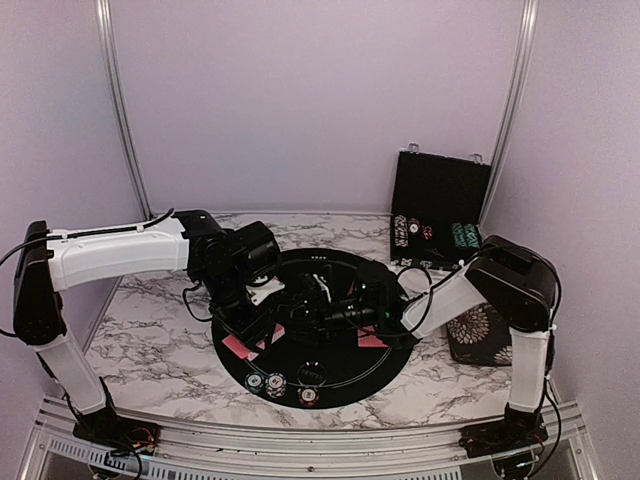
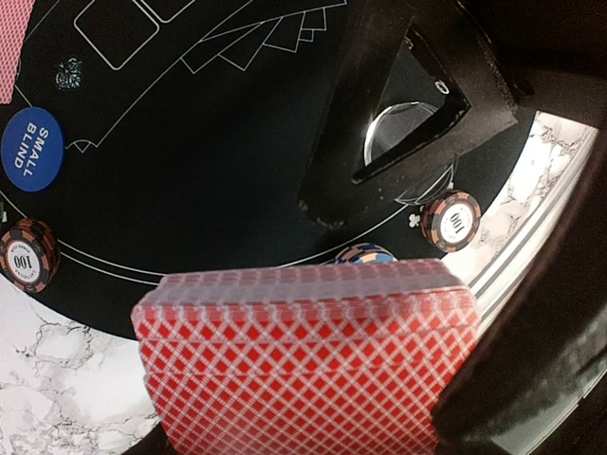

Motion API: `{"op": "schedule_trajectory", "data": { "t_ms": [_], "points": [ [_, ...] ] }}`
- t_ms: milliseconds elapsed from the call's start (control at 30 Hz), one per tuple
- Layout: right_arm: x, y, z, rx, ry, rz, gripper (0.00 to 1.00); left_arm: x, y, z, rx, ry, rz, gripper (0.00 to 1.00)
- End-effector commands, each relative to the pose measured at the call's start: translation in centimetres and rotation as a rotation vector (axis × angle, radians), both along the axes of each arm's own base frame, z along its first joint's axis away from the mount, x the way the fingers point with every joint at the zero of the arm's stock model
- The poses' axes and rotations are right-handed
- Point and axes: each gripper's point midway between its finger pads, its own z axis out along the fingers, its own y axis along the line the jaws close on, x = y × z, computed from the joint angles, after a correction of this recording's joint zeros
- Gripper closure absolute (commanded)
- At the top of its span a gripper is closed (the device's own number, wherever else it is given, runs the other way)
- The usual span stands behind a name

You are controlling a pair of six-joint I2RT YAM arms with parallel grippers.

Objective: Distribute texas hold em gaming equipment
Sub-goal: Pick up the poker card from the face-down deck piles.

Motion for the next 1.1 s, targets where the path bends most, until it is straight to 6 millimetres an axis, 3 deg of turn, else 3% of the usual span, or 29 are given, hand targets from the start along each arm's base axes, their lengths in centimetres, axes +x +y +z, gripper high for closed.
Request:
{"op": "schedule_trajectory", "data": {
  "t_ms": [0,433,1067],
  "points": [
    [-0.5,1.0,1.8,0.069,-0.027,0.033,0.36,-0.3,-0.2,0.4,0.008,0.007,-0.024,0.44],
    [-1.2,2.3,1.3,0.060,-0.016,0.064,0.40,-0.2,-0.2,0.4,0.011,0.004,-0.029,0.44],
    [-0.8,3.1,-0.3,-0.035,-0.038,0.056,0.56,0.1,-0.2,0.8,0.007,-0.017,-0.027,0.44]
  ]
}}
